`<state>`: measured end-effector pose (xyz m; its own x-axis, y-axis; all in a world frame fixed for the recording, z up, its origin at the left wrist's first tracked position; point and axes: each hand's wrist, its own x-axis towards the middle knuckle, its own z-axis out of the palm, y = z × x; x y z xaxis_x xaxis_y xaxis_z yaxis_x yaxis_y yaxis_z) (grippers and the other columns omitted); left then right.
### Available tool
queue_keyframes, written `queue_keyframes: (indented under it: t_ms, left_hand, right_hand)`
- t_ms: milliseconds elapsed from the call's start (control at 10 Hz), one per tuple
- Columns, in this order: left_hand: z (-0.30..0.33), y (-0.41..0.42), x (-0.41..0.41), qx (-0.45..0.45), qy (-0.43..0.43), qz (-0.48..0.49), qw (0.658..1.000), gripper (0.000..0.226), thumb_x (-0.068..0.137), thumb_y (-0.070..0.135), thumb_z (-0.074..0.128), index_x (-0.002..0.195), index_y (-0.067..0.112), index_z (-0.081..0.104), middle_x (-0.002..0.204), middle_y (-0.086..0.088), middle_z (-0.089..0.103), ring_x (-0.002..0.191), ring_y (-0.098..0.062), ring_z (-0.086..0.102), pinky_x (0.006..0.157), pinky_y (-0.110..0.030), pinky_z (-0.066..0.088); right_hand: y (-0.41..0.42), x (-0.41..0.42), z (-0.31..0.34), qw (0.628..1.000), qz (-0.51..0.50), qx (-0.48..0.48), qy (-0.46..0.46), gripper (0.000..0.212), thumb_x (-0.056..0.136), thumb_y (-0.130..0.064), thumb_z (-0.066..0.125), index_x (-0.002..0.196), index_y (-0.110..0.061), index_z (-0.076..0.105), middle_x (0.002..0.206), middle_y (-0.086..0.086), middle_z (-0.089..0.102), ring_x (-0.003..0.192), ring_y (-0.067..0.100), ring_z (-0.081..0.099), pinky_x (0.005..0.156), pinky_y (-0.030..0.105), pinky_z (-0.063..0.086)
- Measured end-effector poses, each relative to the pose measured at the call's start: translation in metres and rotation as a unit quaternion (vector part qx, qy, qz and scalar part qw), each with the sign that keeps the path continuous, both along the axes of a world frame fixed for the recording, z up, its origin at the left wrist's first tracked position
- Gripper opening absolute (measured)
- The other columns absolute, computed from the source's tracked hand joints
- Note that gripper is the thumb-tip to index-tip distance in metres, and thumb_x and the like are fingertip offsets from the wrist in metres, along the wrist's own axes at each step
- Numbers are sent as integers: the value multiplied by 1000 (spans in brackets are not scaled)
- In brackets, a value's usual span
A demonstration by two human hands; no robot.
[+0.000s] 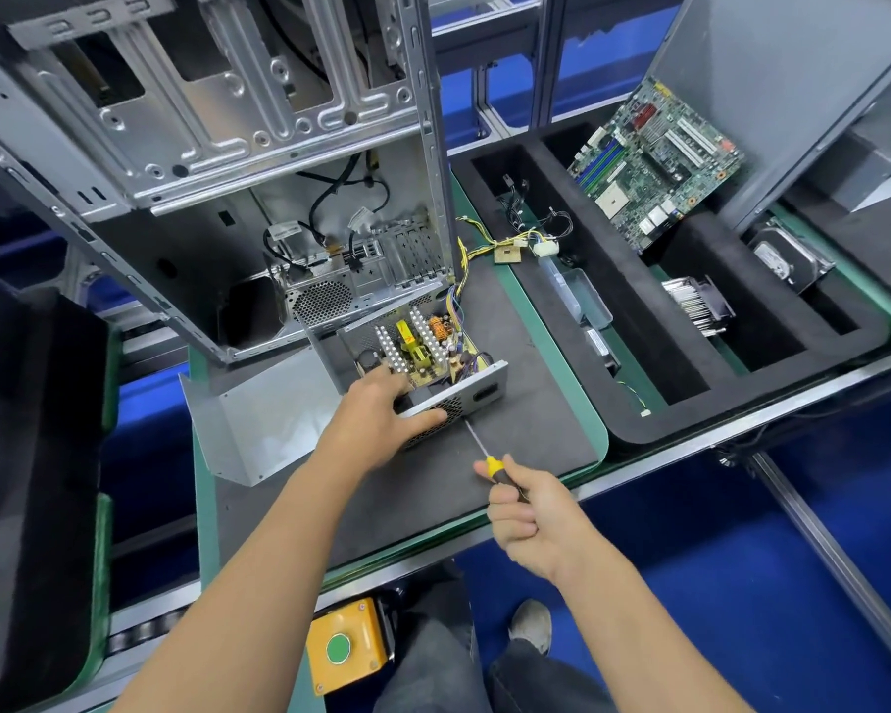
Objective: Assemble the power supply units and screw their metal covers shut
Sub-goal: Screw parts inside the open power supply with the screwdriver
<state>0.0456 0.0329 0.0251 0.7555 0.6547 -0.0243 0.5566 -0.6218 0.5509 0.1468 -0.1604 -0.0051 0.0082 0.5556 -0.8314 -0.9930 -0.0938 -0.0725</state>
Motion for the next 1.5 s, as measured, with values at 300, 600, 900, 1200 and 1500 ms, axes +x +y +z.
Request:
queue_keyframes:
  t_ms: [300, 600, 900, 1200, 1500]
  left_hand:
    - [2, 5, -2, -3, -9, 6, 1000, 49, 77, 47, 80, 66, 18, 42, 73, 6, 38, 65, -13, 37, 55, -23, 25]
    - [-1, 5, -6, 17, -13, -3, 1000, 47, 76, 43, 82, 69, 12, 48, 73, 2, 39, 68, -22, 40, 60, -34, 24]
    - [3, 8, -6, 5, -1, 2, 1000, 50, 75, 48, 81, 69, 12, 47, 72, 3, 39, 67, -22, 40, 59, -34, 25]
    - [9, -3, -9, 96, -30, -5, 995, 48, 69, 31, 88, 90, -8, 70, 77, -14, 47, 73, -30, 49, 65, -41, 44]
    - [8, -80, -42, -407, -317, 287, 808, 49, 97, -16, 33, 103, 14, 72, 96, -8, 70, 79, -8, 67, 69, -17, 53]
  right_hand:
    - [-2, -18, -9, 375, 295, -200, -856, 22, 95, -34, 64, 90, -13, 67, 68, 3, 61, 59, 29, 61, 49, 34, 43]
    - [12, -6, 6, 987, 69, -6, -143, 35, 100, -37, 57, 111, -5, 64, 60, 0, 47, 39, 6, 31, 32, 17, 25]
    - [8, -15, 4, 485, 349, -198, -777, 37, 102, -45, 45, 85, -15, 59, 70, 0, 61, 67, 25, 56, 55, 34, 41]
    - [19, 3, 11, 866, 244, -71, -431, 37, 102, -42, 50, 95, -12, 71, 62, 0, 57, 48, 10, 39, 45, 25, 31]
    - [-12, 16, 0, 687, 293, -77, -660, 25, 96, -45, 55, 78, -30, 64, 62, -9, 58, 63, 9, 49, 63, 29, 46]
